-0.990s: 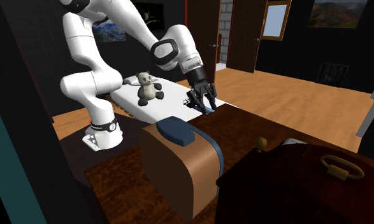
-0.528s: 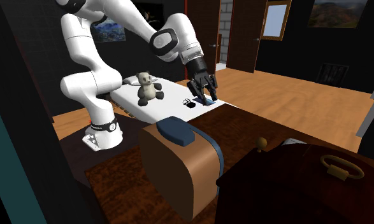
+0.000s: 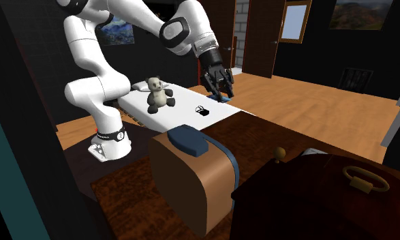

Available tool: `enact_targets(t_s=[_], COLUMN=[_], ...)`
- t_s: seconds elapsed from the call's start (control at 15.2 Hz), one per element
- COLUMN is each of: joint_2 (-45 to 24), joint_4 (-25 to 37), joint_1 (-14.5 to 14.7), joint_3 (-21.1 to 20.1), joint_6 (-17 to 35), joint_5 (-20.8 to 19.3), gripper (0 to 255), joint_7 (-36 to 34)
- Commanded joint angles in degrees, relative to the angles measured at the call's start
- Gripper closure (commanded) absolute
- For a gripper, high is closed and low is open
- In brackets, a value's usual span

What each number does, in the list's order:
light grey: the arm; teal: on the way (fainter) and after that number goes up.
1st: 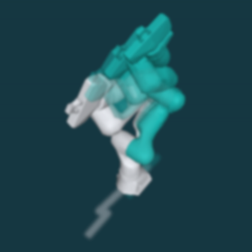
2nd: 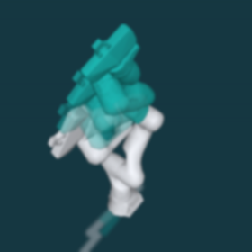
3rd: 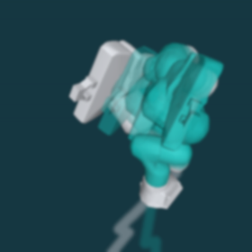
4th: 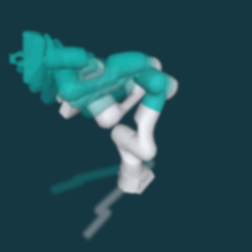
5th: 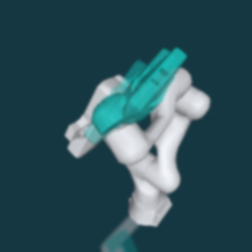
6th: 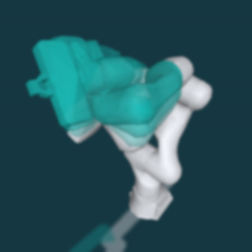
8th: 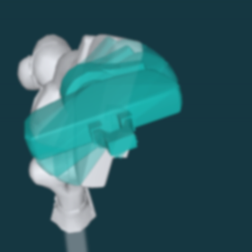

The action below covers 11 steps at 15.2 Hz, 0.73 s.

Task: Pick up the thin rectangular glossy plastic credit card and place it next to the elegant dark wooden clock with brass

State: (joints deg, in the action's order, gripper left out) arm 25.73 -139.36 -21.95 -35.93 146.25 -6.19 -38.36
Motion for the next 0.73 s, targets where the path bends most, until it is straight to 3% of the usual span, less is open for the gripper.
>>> enact_targets(t_s=[0.0,0.66], joint_2=[0.7,2.4], joint_4=[0.9,7.0], joint_1=[0.6,1.9], joint_3=[0.7,3.2], joint_6=[-1.7,-9.3], joint_5=[0.7,2.3], gripper=[255,255], joint_7=[0.8,3.8])
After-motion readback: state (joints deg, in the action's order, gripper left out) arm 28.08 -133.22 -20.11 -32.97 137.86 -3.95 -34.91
